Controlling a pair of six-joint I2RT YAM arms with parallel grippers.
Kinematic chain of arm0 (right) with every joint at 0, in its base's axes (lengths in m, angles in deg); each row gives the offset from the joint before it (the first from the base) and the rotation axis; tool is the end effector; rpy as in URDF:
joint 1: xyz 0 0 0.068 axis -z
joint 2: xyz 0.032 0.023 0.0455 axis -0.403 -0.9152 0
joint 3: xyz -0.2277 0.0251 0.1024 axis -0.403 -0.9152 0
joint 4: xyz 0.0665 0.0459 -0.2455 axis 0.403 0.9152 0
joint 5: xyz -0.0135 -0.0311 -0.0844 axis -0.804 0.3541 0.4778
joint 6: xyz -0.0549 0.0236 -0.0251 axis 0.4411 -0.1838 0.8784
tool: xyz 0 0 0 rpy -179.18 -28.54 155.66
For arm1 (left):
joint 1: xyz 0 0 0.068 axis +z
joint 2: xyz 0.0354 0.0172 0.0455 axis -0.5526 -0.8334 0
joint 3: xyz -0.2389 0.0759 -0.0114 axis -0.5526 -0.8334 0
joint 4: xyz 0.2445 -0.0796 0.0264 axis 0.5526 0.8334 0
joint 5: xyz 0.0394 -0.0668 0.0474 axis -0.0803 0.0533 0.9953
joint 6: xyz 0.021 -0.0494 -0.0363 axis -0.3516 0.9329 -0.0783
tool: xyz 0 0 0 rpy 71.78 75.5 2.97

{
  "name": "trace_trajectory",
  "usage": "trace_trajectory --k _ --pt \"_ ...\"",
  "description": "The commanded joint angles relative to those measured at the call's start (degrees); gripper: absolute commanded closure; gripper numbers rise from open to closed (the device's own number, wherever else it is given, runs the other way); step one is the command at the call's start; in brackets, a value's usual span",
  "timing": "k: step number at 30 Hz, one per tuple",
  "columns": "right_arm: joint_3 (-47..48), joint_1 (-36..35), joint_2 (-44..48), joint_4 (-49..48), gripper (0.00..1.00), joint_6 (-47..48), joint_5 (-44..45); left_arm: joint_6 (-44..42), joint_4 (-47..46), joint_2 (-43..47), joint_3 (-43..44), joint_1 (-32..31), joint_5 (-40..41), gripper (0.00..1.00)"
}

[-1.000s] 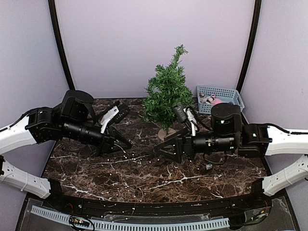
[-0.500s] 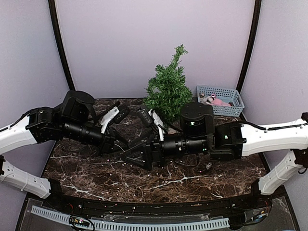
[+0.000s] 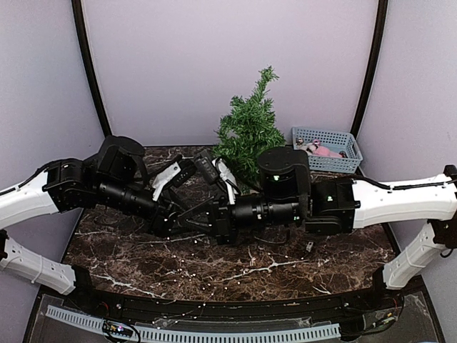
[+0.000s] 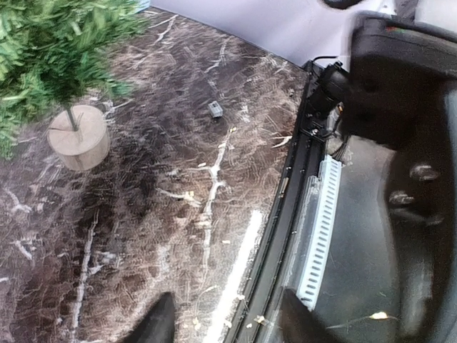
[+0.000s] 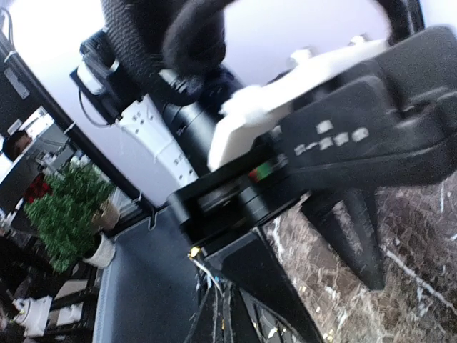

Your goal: Decorate the small christmas tree

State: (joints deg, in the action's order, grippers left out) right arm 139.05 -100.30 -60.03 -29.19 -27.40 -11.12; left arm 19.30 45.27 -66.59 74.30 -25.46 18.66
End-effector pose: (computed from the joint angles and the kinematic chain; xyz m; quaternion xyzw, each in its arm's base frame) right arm 0.0772 0.3624 0.3265 -0.3686 0.6725 0.5475 0.3348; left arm 0.1209 -0.2301 0.3247 0.4324 0.7527 -0.3746 0.3258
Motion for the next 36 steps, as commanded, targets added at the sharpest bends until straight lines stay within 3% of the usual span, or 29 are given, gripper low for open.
trace_trajectory --k 1,2,4,6,13,18,23,29,31,33,36 --pt "3.8 1.1 1.0 1.6 1.00 -1.6 5.2 -5.0 2.5 -0.2 -0.1 0.2 -3.2 0.33" --pt "4.0 1.2 0.9 1.9 1.00 -1.9 5.7 -5.5 2.7 -0.4 -0.1 0.2 -3.7 0.25" --pt "3.9 1.7 0.9 1.5 1.00 -3.1 6.5 -6.8 3.7 -0.7 0.3 0.2 -4.1 0.17" --pt "3.8 2.4 0.9 1.6 1.00 -5.0 7.4 -8.0 5.0 -1.1 0.7 0.2 -4.0 0.15" --pt "2.4 4.6 2.0 2.7 1.00 -9.4 9.5 -10.9 8.8 -2.6 1.4 0.2 -0.6 0.13" --pt "0.1 7.0 2.6 7.0 1.00 -11.4 10.4 -9.9 5.8 -0.9 1.9 0.2 0.1 0.11" --pt "-2.6 8.2 4.6 9.3 1.00 -10.4 9.7 -6.9 5.5 1.0 4.7 0.2 10.7 0.03" --pt "-3.5 8.3 5.8 8.8 1.00 -8.2 5.6 -5.4 3.4 -1.6 8.2 0.2 6.9 0.01" --pt "-3.4 8.3 5.9 8.7 1.00 -8.1 5.7 -5.6 2.4 -2.8 8.7 0.2 4.4 0.02" --pt "-3.2 8.3 5.9 8.5 1.00 -8.1 5.8 -5.9 1.8 -3.8 9.0 0.2 3.0 0.11" --pt "-3.2 8.3 5.8 7.9 1.00 -8.1 5.5 -6.3 1.7 -5.3 9.4 0.2 2.4 0.33"
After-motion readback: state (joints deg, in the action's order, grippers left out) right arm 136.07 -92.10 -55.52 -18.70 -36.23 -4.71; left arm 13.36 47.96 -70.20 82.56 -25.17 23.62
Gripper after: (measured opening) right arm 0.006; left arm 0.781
